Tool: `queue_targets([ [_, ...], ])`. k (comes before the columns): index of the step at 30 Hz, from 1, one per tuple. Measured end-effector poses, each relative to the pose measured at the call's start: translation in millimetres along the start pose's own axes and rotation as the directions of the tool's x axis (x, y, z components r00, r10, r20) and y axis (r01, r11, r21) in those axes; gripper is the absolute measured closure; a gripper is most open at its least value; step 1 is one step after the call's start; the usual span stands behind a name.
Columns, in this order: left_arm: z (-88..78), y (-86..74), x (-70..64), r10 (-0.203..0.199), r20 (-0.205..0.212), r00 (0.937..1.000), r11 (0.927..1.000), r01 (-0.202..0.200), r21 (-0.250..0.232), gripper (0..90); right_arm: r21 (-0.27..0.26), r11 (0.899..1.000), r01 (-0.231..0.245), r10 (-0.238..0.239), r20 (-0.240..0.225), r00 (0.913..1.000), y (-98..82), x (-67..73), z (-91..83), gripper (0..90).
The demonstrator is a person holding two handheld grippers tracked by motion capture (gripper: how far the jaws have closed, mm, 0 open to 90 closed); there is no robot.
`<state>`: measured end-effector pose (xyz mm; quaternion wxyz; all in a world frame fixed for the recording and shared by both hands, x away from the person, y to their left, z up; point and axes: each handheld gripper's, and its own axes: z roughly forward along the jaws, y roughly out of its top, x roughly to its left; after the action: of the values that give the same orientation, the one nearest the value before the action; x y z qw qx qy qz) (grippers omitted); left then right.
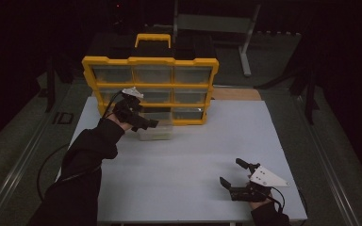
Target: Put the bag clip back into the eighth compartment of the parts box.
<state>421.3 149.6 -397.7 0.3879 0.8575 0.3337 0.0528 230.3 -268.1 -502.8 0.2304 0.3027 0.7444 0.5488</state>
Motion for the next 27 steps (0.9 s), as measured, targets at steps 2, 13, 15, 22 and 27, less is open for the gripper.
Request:
queue_targets([
  [2,-1.6,-1.4,-0.3,0.01,-0.002,1.0,0.9999,-0.01,0.003,0.3,0.0,1.0,0.0,0.0,0.0,1.0,0.0,0.0,0.0,9.9],
  [13,-13.2,-9.9,-5.6,0.05,-0.021,0.9985,0.9985,-0.051,-0.023,0.3,0.001,1.0,0.0,0.0,0.003,1.0,0.2,0.0,0.0,9.8],
  [15,-16.3,-10.9,-5.4,0.052,-0.019,0.9985,0.998,-0.053,-0.035,0.3,0.0,1.0,-0.006,0.006,0.003,1.0,0.9,0.1,-0.2,9.8],
  [22,-27.1,-18.2,-5.6,0.041,-0.029,0.9987,0.9968,-0.043,-0.066,0.3,-0.002,1.0,-0.004,0.004,0.005,1.0,1.1,0.4,-0.8,9.8],
  [27,-34.2,-27.0,-6.2,0.049,-0.033,0.9983,0.9964,-0.051,-0.067,0.3,0.002,1.0,0.0,0.0,0.005,1.0,0.9,0.5,-0.3,9.8],
])
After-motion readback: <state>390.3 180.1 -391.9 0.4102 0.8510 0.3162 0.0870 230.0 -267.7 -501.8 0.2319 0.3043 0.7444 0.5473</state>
